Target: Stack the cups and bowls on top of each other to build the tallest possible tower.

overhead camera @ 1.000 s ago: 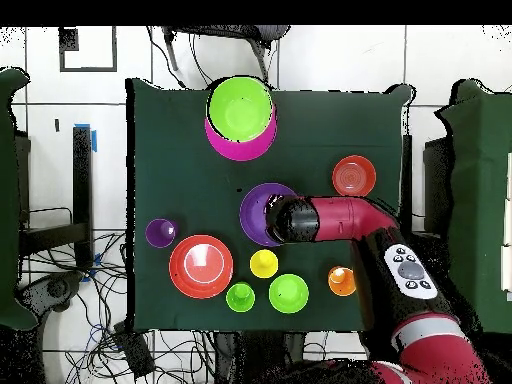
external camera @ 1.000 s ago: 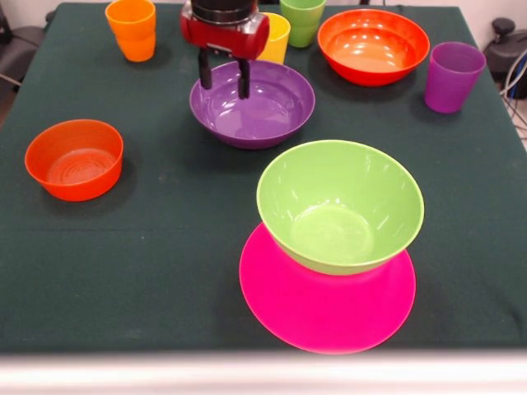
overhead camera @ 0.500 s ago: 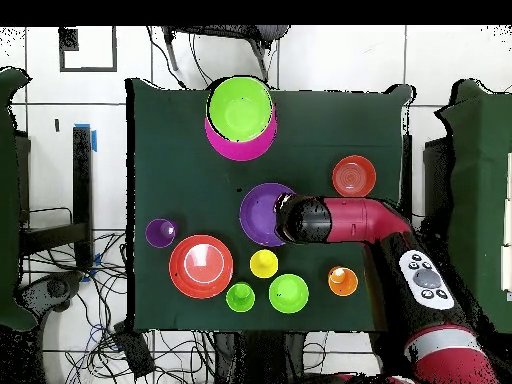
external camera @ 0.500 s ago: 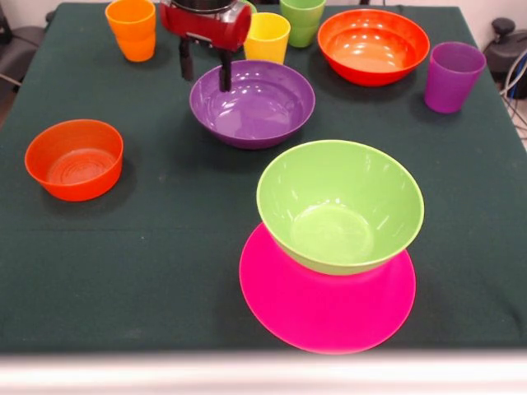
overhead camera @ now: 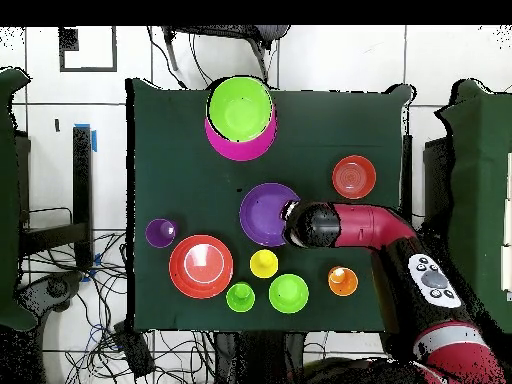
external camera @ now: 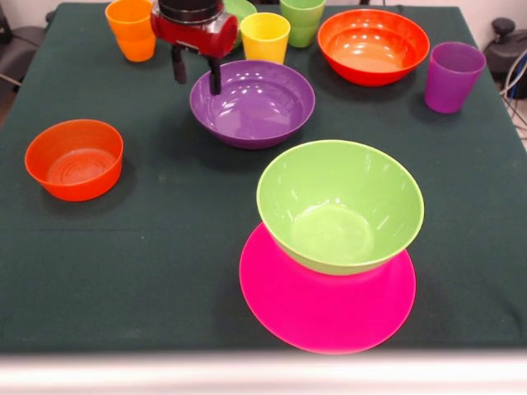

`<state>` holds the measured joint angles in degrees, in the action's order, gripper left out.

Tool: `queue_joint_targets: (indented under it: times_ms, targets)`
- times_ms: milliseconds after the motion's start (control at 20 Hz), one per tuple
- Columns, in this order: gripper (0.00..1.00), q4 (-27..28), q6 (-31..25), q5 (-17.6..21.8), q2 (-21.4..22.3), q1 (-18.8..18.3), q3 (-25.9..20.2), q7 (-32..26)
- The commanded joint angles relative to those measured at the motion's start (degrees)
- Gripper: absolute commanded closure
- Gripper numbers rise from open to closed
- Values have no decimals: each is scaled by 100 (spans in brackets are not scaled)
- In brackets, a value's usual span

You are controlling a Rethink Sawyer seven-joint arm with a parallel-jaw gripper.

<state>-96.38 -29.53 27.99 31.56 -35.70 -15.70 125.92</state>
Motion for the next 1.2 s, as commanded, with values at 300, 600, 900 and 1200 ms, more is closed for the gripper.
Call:
queue_joint_targets:
  times_ms: [300, 600, 900, 1200]
  targets:
    - [0, 374, -185, 682, -746, -7, -454, -1200]
    - [100, 365, 61, 869, -818, -88, -578, -1221]
    - [100, 375, 79, 882, -826, -96, -642, -1167]
    - [100, 392, -21, 878, -777, -73, -654, -1099]
